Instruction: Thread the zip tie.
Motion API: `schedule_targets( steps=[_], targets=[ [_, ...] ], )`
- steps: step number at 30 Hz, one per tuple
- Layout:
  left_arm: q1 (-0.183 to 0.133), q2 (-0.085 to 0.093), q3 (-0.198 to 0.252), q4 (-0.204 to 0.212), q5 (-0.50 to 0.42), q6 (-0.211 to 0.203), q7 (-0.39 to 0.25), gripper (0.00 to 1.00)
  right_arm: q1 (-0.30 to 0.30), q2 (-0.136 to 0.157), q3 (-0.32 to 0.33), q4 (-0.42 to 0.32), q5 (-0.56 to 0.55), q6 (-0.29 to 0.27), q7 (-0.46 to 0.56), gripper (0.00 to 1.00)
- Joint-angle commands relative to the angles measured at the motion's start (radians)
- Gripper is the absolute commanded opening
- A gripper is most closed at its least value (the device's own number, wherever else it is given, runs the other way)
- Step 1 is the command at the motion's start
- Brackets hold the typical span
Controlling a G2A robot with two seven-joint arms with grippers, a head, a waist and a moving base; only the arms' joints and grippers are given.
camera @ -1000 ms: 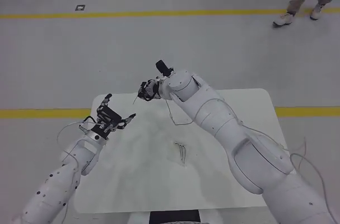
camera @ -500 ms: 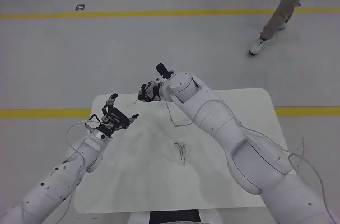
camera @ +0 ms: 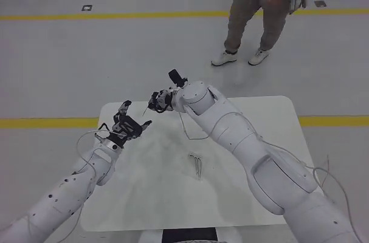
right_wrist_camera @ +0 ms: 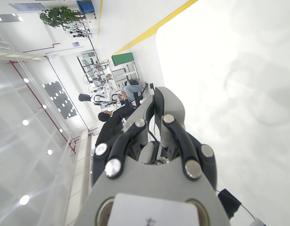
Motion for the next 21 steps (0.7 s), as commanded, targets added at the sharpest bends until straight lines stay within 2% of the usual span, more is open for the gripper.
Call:
schedule_targets(
  steps=[1,7,13,14,15,17,19,21],
  targets=[
    [-0.001,0.0,0.001,0.0,0.0,-0.002,0.001,1.0,0.0,0.0,0.0,0.0,0.0,0.0,0.0,0.0],
    [-0.003,-0.001,-0.001,0.003,0.0,-0.005,0.002,1.0,-0.003,0.0,0.0,-0.001,-0.001,-0.002,-0.004,0.0],
    [-0.022,0.002,0.021,0.021,0.0,0.029,0.018,1.0,-0.034,0.01,0.029,-0.033,-0.016,0.0,-0.038,0.0],
    [-0.026,0.003,0.025,0.023,0.0,0.032,0.02,0.9,-0.036,0.012,0.032,-0.036,-0.02,0.0,-0.039,0.0],
    [-0.03,0.004,0.029,0.026,0.0,0.034,0.023,0.73,-0.038,0.013,0.036,-0.039,-0.022,0.0,-0.039,0.0],
    [-0.04,0.005,0.04,0.03,0.0,0.038,0.025,0.57,-0.042,0.017,0.045,-0.047,-0.025,0.0,-0.041,0.0],
    [-0.048,0.006,0.05,0.033,0.0,0.042,0.025,0.49,-0.047,0.02,0.053,-0.056,-0.026,0.0,-0.041,0.0],
    [-0.059,0.008,0.064,0.038,0.0,0.047,0.026,0.47,-0.052,0.023,0.06,-0.064,-0.029,0.0,-0.039,0.0]
  ],
)
